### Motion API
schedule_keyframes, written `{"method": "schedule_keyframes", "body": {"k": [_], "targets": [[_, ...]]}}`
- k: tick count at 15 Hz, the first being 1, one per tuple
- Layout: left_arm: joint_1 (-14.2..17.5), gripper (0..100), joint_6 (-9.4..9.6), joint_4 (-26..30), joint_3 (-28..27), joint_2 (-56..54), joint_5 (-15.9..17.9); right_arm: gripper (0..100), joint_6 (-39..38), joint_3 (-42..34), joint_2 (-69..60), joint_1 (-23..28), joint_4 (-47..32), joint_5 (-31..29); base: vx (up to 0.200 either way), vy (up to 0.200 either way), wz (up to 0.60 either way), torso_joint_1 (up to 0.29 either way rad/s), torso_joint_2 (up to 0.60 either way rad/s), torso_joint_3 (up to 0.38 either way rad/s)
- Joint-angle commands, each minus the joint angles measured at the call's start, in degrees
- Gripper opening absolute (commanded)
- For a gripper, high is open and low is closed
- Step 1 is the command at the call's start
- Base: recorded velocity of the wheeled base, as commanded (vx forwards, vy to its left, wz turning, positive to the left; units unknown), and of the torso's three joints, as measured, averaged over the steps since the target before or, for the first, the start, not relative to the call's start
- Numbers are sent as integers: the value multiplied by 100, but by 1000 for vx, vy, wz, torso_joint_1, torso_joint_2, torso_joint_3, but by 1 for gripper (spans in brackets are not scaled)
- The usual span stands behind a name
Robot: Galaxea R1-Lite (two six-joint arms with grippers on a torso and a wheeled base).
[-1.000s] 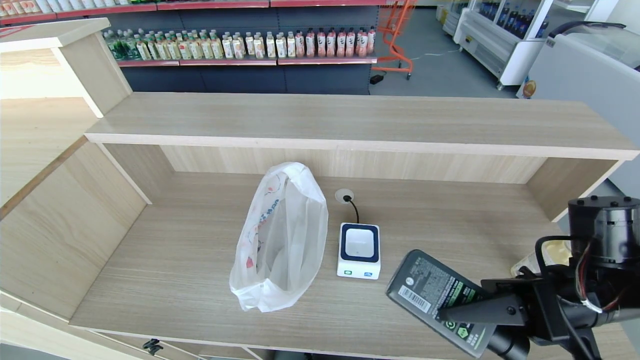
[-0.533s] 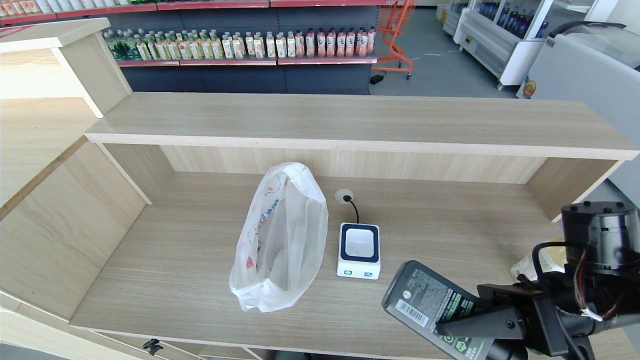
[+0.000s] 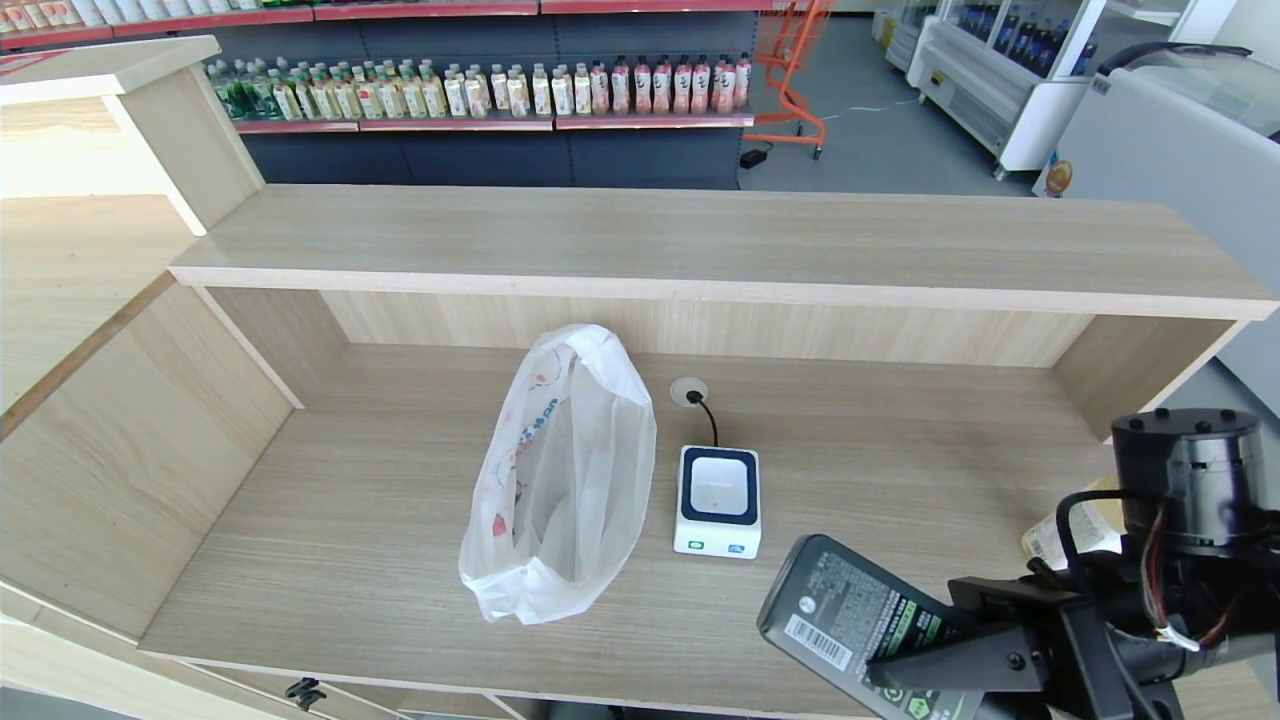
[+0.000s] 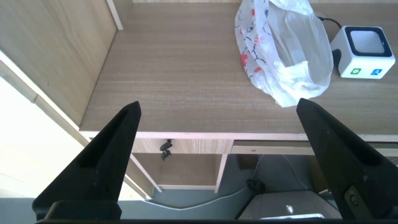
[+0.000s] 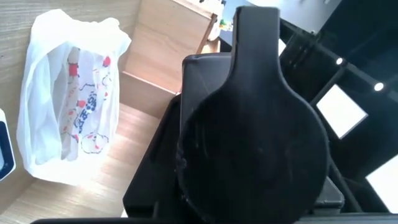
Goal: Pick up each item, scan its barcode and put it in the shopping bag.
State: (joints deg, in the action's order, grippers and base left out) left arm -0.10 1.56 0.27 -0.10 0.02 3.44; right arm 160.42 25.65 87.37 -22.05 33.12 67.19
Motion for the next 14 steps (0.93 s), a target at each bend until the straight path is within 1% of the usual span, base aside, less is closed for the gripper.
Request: {"method": "schedule_keyframes", "body": {"k": [1,3,10,11,12,13,14], "targets": [[1,100,2,0,1,-2,-1,0,139,10,-1,-71,-69,4,0,0,0,0,0,0],[1,100,-7,0,1,-2,-1,0,121,19,-9,-150,-104,4,0,0,0,0,0,0],[1,100,2,0,10,-2,-1,0,42,19,-159,-141,-359,4,0,0,0,0,0,0],[1,100,-7,0,10,-2,-1,0,-511,89,-220,-115,-711,-5,0,0,0,0,0,0],[1,100,2,0,1,-2,-1,0,-1531,142,-326,-62,-1194,4,0,0,0,0,0,0],[1,100,-7,0,1,-2,-1,0,-2753,142,-528,280,-1493,-5,0,0,0,0,0,0],[1,100,-7,0,1,-2,-1,0,-3631,133,-730,614,-1528,-57,0,0,0,0,0,0]]}}
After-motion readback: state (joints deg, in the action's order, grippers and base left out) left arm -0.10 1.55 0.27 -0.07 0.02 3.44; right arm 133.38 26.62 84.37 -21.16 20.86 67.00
